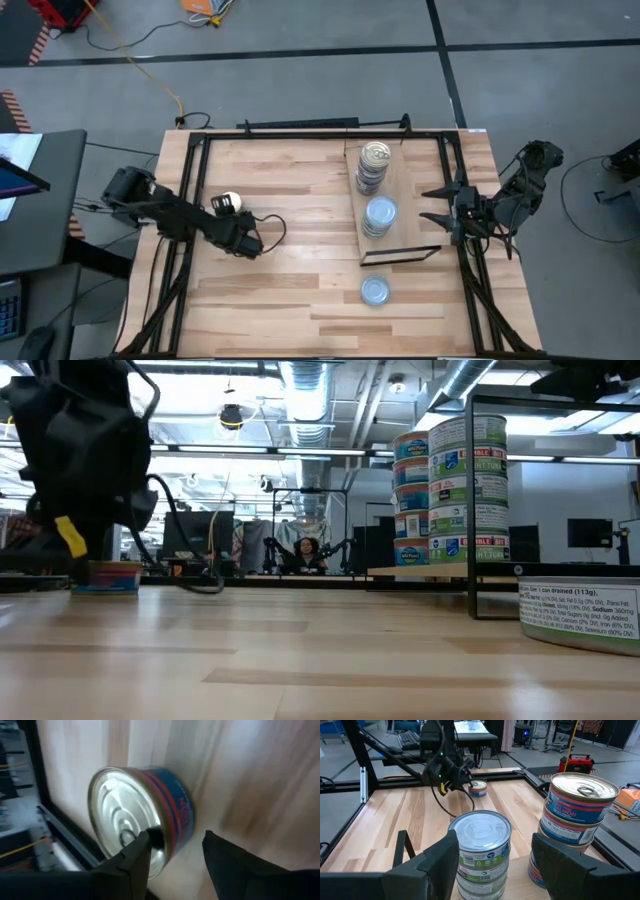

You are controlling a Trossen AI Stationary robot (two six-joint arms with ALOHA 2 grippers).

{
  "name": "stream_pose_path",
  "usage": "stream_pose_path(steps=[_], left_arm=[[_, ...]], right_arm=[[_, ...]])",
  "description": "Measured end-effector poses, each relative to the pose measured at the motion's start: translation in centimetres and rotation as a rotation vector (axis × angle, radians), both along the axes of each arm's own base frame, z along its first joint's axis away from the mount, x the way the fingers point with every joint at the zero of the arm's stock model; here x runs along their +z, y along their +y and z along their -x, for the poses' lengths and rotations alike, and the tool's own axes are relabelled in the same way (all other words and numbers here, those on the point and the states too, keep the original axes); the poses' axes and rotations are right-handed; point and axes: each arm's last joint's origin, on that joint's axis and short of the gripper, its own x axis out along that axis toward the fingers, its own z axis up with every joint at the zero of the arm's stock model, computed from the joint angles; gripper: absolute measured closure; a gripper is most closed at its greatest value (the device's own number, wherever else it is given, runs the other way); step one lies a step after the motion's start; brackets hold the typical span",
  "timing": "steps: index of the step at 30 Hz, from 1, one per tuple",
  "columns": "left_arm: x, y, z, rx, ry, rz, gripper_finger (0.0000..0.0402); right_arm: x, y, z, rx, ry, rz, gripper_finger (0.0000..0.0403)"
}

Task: Stack canned seafood by type on shelf
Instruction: Stack the blue-pink tuna can on top of the other blue-pink tuna can on the shelf

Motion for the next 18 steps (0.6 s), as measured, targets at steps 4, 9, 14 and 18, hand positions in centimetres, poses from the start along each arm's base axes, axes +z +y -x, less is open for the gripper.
stream_pose_path(steps=[4, 9, 14, 18], left_arm=[[-0.8, 0.2, -0.2, -0.016, 0.063, -0.019, 0.0268], [-0.5, 0.0, -0.7, -0.01, 0.08, -0.009, 0.034], [0.6, -0.5, -1.7, 0.025, 0.043, 0.044, 0.0395], [0.6, -1.1, -2.8, 0.035, -0.007, 0.175, 0.0396]], right_arm=[[0.0, 0.0, 0.0, 0.0, 0.0, -0.001, 0.0126], [0.0, 0.0, 0.0, -0.001, 0.0, -0.001, 0.0126], [0.0, 0.0, 0.0, -0.001, 0.0, -0.001, 0.0126], [0.0, 0.0, 0.0, -0.001, 0.0, 0.0, 0.0126]])
